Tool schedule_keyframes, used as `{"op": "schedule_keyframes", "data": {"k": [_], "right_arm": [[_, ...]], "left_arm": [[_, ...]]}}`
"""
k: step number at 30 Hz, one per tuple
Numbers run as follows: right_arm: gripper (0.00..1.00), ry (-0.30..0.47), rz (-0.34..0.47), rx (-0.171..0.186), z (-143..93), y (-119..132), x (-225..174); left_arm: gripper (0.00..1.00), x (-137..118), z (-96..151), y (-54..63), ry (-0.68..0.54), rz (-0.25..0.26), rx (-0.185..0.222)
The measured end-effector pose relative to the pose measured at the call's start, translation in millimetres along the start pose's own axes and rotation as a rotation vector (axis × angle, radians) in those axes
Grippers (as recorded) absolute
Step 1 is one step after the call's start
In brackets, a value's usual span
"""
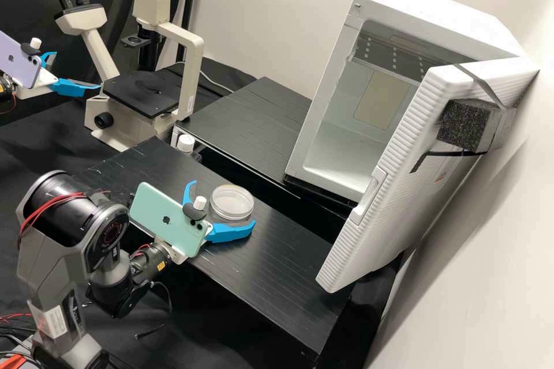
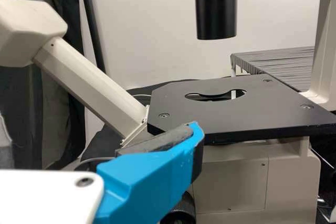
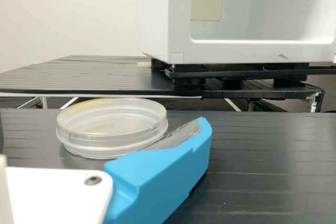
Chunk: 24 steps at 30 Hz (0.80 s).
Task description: Place the petri dish on the microscope
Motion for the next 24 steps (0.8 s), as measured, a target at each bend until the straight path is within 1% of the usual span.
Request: {"op": "schedule_keyframes", "data": {"k": [4,7,10,17,20,22,24], "right_arm": [[1.00,0.000,0.003,-0.028,-1,0,2],[1.00,0.000,0.002,-0.042,-1,0,3],[1.00,-0.003,0.013,-0.046,1,3,5],[1.00,0.014,0.011,-0.076,5,10,4],[1.00,-0.008,0.024,-0.080,9,15,3],[1.00,-0.012,0.028,-0.080,9,15,3],[1.00,-0.012,0.028,-0.087,9,15,3]], "left_arm": [[1.00,0,0,0.0,0.000,0.000,0.000],[1.00,0,0,0.0,0.000,0.000,0.000],[1.00,0,0,0.0,0.000,0.000,0.000],[1.00,0,0,0.0,0.000,0.000,0.000],[1.00,0,0,0.0,0.000,0.000,0.000],[1.00,0,0,0.0,0.000,0.000,0.000],[1.00,0,0,0.0,0.000,0.000,0.000]]}}
